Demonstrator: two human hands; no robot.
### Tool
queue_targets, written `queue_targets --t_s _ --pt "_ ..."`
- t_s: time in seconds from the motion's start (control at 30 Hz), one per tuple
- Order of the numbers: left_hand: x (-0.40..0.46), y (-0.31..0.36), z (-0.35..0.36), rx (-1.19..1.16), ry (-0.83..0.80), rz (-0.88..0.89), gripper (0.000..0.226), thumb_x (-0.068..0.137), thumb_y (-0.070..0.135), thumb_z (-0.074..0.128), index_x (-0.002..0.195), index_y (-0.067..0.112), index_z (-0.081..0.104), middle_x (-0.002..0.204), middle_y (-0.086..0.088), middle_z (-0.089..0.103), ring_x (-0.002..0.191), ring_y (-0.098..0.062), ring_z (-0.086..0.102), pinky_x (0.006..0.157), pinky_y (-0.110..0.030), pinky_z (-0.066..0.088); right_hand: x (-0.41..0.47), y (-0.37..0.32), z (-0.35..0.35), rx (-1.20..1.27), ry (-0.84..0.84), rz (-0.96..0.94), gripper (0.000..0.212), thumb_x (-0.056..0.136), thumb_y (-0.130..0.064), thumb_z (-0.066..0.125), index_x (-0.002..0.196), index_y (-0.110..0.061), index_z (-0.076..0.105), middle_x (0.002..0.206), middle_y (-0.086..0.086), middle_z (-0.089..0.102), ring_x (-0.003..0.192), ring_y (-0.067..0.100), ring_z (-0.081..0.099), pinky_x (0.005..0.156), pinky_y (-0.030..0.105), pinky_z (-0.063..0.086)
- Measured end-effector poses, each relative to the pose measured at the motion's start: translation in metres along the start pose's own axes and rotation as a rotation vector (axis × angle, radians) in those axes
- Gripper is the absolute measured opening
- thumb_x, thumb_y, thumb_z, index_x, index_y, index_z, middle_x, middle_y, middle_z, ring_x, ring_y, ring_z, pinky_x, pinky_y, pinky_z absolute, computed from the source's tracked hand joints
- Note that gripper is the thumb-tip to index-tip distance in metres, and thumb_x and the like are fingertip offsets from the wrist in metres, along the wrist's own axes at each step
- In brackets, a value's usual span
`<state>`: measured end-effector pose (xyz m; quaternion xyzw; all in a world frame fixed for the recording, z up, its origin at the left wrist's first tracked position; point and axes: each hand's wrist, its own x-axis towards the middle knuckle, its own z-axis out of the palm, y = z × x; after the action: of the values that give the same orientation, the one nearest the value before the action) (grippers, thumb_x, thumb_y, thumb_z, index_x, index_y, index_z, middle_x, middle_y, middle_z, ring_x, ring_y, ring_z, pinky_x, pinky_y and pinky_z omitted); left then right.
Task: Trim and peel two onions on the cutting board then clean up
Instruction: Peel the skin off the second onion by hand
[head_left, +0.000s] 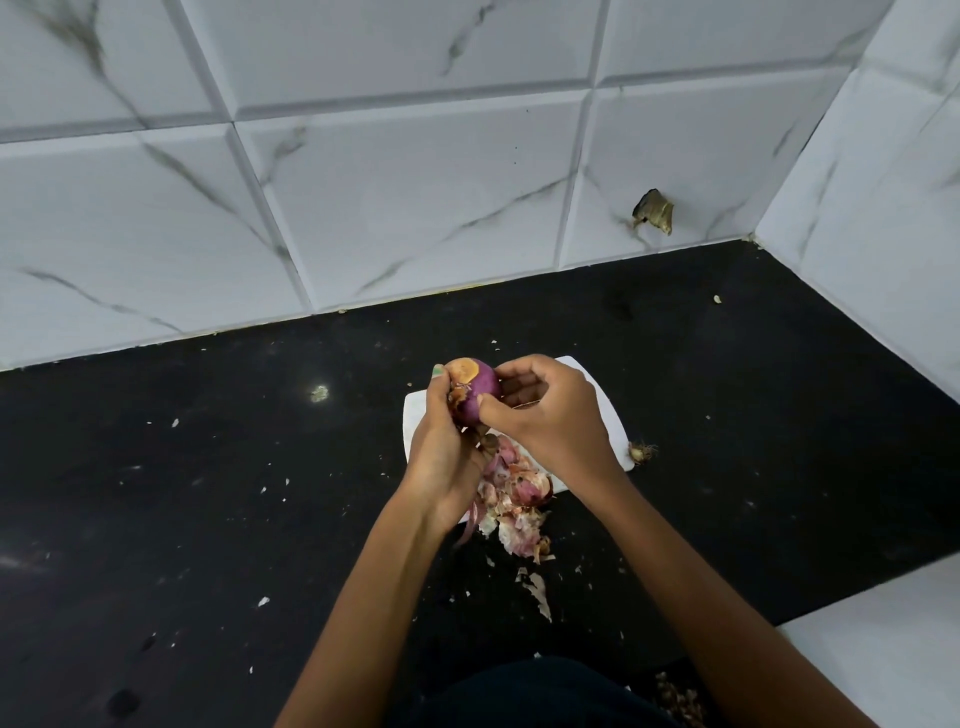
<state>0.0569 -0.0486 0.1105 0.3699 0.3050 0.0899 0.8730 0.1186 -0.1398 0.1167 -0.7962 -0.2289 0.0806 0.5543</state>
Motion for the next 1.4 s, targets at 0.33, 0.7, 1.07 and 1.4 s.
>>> queue_targets --t_s 0.33,0.7,1.07,1.4 --pt "0.002 0.002 0.002 -0.087 -0.033 -0.094 0.057 0.099 0.056 0.033 0.101 0.004 0.057 0.067 -0.007 0.050 0.041 -0.010 0.048 0.039 -0.019 0.042 0.004 0.010 -0.006 0.010 0.040 -0.049 0.017 0.079 -0.003 0.067 0.091 -0.013 0.073 0.076 -0.005 0.070 0.072 0.008 0.068 0.067 0.022 0.056" --pt "0.003 0.008 -0.008 -0.376 -0.171 -0.235 0.043 0.096 0.047 0.039 0.088 0.009 0.057 0.074 -0.003 0.055 0.055 -0.010 0.048 0.043 -0.020 0.039 0.008 0.030 -0.012 -0.145 0.122 -0.028 0.018 0.090 -0.002 0.056 0.095 -0.009 0.071 0.084 -0.005 0.069 0.077 0.006 0.067 0.069 0.023 0.056" --pt "0.004 0.000 -0.004 -0.137 -0.035 -0.042 0.031 0.100 0.036 0.047 0.101 0.010 0.064 0.088 -0.010 0.069 0.079 -0.017 0.061 0.073 -0.024 0.049 0.002 0.016 -0.011 -0.022 0.036 -0.155 0.007 0.089 -0.013 0.063 0.092 -0.013 0.069 0.080 -0.013 0.064 0.077 -0.001 0.061 0.065 0.010 0.045" --pt "-0.001 0.006 -0.005 -0.126 -0.068 0.003 0.054 0.086 0.018 0.063 0.134 -0.003 0.050 0.109 -0.015 0.067 0.096 -0.018 0.068 0.076 -0.025 0.058 0.005 0.015 -0.005 0.096 0.028 -0.053 0.017 0.081 -0.025 0.075 0.094 -0.021 0.064 0.089 -0.007 0.066 0.079 0.006 0.064 0.068 0.027 0.056"
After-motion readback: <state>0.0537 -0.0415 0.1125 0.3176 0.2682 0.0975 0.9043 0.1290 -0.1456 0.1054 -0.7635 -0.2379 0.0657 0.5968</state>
